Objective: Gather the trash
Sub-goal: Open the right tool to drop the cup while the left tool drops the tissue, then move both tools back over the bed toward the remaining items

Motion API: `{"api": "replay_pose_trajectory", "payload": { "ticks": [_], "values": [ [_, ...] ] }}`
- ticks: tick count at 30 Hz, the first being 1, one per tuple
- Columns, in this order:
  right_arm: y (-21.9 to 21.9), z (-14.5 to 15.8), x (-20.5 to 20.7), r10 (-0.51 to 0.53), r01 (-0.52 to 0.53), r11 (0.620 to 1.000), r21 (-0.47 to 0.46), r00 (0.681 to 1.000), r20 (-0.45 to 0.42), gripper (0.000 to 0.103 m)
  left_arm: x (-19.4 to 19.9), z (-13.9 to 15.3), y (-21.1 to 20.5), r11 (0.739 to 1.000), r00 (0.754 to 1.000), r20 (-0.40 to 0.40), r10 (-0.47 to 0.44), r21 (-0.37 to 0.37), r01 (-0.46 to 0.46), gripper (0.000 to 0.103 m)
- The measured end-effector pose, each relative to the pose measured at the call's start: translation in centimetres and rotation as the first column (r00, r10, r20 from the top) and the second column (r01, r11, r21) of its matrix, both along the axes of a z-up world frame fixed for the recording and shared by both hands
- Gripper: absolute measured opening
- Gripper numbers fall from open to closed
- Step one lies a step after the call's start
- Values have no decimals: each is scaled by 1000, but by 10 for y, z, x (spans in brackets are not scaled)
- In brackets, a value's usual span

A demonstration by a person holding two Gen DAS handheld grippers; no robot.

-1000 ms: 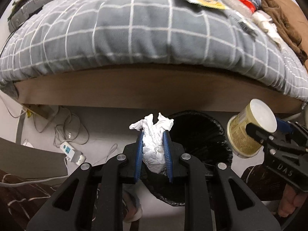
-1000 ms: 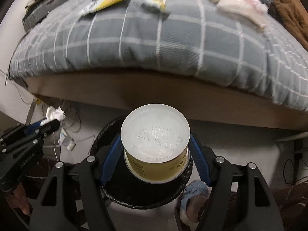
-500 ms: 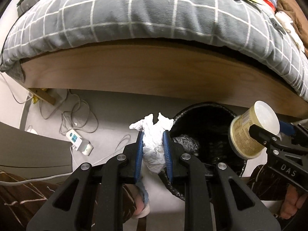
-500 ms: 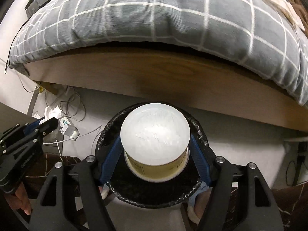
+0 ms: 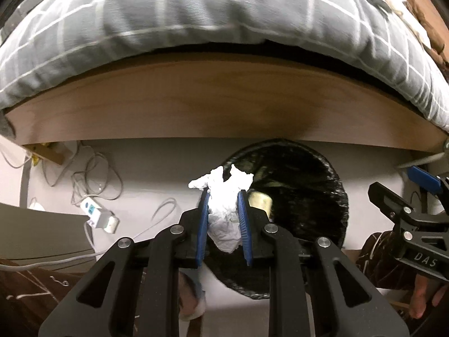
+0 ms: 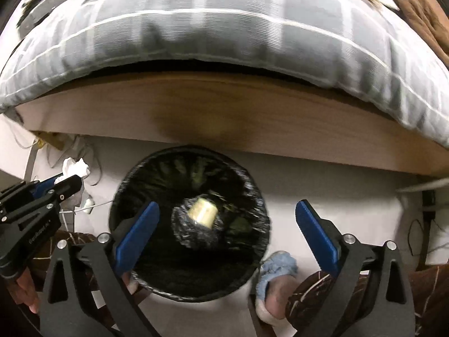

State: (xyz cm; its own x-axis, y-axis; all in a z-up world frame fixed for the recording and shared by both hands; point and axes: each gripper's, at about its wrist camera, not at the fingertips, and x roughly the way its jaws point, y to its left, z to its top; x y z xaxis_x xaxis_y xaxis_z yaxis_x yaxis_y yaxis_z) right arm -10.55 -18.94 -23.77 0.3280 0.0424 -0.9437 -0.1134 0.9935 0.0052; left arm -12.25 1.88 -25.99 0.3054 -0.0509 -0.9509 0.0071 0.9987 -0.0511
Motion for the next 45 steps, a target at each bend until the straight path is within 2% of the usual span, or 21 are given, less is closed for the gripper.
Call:
{"api": "replay_pose_trajectory", "payload": {
  "ticks": [10, 15, 18, 20, 23, 26, 32, 35, 41, 45],
  "values": [
    [-58, -6, -7, -137, 137, 991, -13, 991, -5, 94, 11, -9, -64, 995, 994, -36, -102, -20, 101, 20],
    [-77, -8, -5, -182, 182, 983, -9, 983, -5, 94, 12, -11, -86, 989, 989, -29, -147, 6, 147, 22],
    [-82, -7, -5, -195, 195, 981, -8, 981, -2, 94, 12, -8, -90, 988, 988, -15, -153, 29, 154, 35],
    [-81, -8, -4, -193, 193, 981, -6, 981, 3, 94, 13, -7, -88, 988, 989, -8, -150, 36, 150, 52],
    [-79, -5, -3, -181, 181, 983, -11, 983, 13, 94, 14, -4, -81, 990, 991, 6, -131, 45, 131, 68],
    [-75, 1, 0, -178, 178, 984, -12, 984, 29, 94, 14, 3, -76, 991, 992, 30, -122, 53, 121, 79],
    [-71, 26, 3, -176, 176, 984, 9, 979, 104, 94, 13, 24, -68, 994, 991, 95, -97, 68, 90, 93],
    [-66, 40, 3, -160, 162, 987, -5, 975, 153, 94, 12, 40, -59, 996, 987, 141, -74, 67, 65, 97],
    [-58, 67, 1, -116, 125, 992, -27, 966, 233, 94, 13, 67, -45, 1000, 981, 194, -19, 27, 14, 97],
    [-58, 84, 2, -112, 120, 993, -11, 954, 277, 94, 12, 89, -46, 999, 965, 261, -24, 44, 12, 97]
  ]
}}
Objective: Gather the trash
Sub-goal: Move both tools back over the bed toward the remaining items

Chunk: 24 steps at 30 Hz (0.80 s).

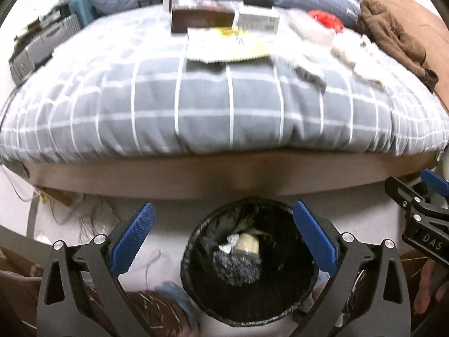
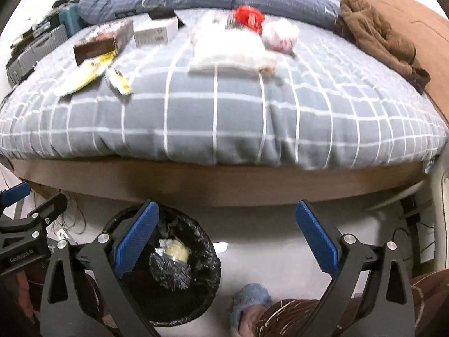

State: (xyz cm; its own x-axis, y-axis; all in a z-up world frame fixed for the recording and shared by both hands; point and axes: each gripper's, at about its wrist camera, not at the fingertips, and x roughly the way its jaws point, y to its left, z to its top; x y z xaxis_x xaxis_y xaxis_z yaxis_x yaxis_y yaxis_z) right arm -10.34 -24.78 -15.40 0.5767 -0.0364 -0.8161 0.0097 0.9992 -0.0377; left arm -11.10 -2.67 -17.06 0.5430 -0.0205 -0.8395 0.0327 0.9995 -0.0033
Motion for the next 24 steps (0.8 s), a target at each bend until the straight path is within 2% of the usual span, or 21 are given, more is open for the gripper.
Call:
{"api": "replay_pose_trajectory", "payload": {
  "ticks": [5, 12, 24],
  "values": [
    [0, 27, 2, 0, -1, 1000, 10, 997, 78, 94, 5, 24, -1, 1000, 999, 52, 0, -29, 2, 97],
    [-5, 46, 4, -6, 3, 1000, 17, 990, 140, 94, 10, 51, -3, 999, 994, 111, -13, -36, 17, 97],
    [-15, 69, 27, -13, 10, 1000, 13, 980, 197, 94, 42, 62, -18, 998, 989, 137, -46, -37, 51, 97]
  ]
}}
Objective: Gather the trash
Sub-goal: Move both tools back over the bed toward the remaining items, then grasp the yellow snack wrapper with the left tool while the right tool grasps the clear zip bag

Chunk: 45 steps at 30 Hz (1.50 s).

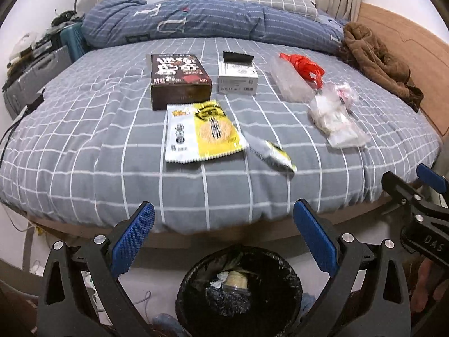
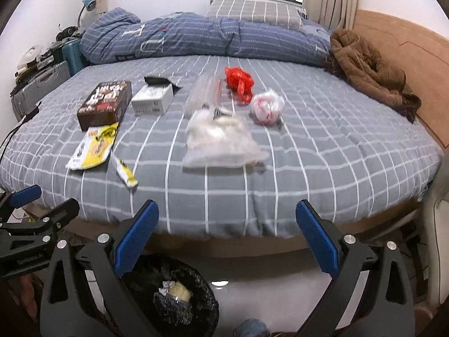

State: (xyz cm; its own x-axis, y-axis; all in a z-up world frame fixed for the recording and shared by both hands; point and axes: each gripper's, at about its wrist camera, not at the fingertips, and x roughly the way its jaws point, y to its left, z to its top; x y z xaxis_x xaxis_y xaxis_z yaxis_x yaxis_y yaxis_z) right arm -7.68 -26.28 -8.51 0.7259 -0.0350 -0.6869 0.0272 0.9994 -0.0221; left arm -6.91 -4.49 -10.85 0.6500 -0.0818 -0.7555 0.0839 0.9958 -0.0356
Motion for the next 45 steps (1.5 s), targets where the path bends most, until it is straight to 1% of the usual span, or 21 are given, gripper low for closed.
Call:
{"api": "replay_pose_trajectory", "payload": {
  "ticks": [8, 12, 16, 19, 23, 26, 28, 34, 37, 39, 42, 45],
  "values": [
    [-9, 22, 28, -1, 1, 1000, -10, 999, 47, 94, 28, 10, 4, 999, 999, -1, 32, -1, -32, 97],
    [-17, 30, 47, -3, 4, 1000, -15, 998, 56, 94, 44, 14, 3, 999, 999, -4, 42, 19, -42, 97],
    [-25, 32, 67, -6, 5, 1000, 17, 999, 42, 94, 59, 14, 9, 998, 998, -23, 60, 10, -60, 97],
    [-25, 30, 80, -3, 2, 1000, 29, 1000, 29, 94, 73, 14, 13, 997, 997, -32, 77, 7, -77, 97],
    [-23, 25, 100, 9, -9, 1000, 28, 1000, 5, 94, 93, 12, 16, 995, 995, -36, 94, 27, -93, 97],
    [-20, 17, 117, 20, -19, 1000, 22, 1000, -18, 94, 108, 6, 17, 994, 994, -46, 104, 43, -102, 97],
    [-18, 11, 126, 25, -24, 1000, 18, 999, -35, 94, 115, 0, 19, 993, 992, -58, 111, 36, -109, 97],
    [-12, -7, 142, 31, -29, 999, 20, 997, -75, 94, 126, -16, 20, 993, 989, -88, 115, 45, -111, 97],
    [-9, -14, 147, 28, -26, 999, 21, 995, -97, 89, 129, -23, 18, 993, 988, -103, 115, 52, -110, 96],
    [-8, -17, 151, 27, -25, 999, 27, 994, -108, 87, 130, -25, 17, 993, 988, -102, 112, 59, -106, 95],
    [-6, -20, 154, 34, -30, 999, 29, 993, -116, 84, 131, -27, 15, 993, 989, -107, 101, 67, -94, 86],
    [-4, -23, 156, 45, -41, 998, 37, 991, -127, 80, 132, -27, 13, 994, 989, -113, 94, 63, -87, 77]
  ]
}}
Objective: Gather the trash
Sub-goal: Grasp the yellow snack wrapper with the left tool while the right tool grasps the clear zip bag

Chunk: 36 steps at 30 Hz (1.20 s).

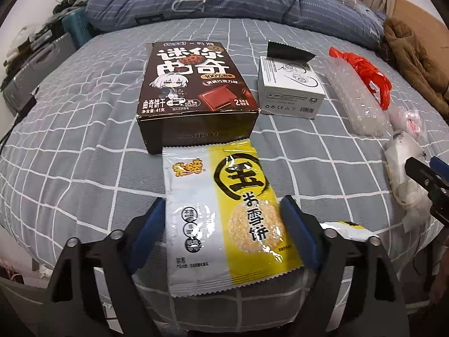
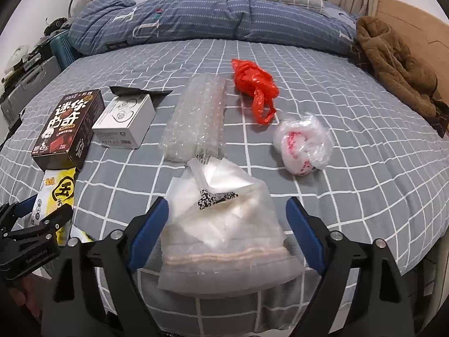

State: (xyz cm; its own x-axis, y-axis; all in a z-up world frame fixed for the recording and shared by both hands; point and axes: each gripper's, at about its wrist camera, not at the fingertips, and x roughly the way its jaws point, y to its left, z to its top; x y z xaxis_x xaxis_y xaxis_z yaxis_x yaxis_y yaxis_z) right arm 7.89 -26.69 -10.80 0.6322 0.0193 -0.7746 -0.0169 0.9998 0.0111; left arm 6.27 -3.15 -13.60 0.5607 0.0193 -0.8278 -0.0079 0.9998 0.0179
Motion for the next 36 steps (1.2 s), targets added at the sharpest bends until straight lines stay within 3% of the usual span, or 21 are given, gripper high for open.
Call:
{"api": "replay_pose_trajectory", "payload": {
  "ticks": [7, 12, 14, 16, 23, 29, 36],
  "values": [
    [6, -6, 2, 21, -21, 1000, 14, 999, -34, 64, -1, 0, 2, 1000, 1000, 0, 4, -8, -4, 68],
    [11, -12, 3, 34, -34, 999, 11, 997, -62, 50, -2, 0, 3, 1000, 1000, 2, -3, -5, 3, 56],
    [10, -14, 3, 30, -29, 1000, 5, 997, -69, 36, -3, -1, 3, 1000, 1000, 2, -8, -4, 8, 50],
    [9, -13, 3, 35, -34, 999, 13, 997, -73, 29, -3, -1, 2, 1000, 1000, 3, -12, -3, 12, 47],
    [12, -10, 1, 39, -40, 999, -6, 998, -58, 19, -7, 3, 2, 1000, 1000, 8, -18, -17, 18, 37],
    [9, -1, -3, 35, -35, 999, 2, 999, -31, 11, -13, 10, 5, 999, 1000, 14, -9, -44, 10, 35],
    [8, 11, -10, 31, -31, 1000, 5, 1000, -1, 9, -22, 19, 10, 998, 1000, 22, -12, -65, 13, 35]
  ]
}}
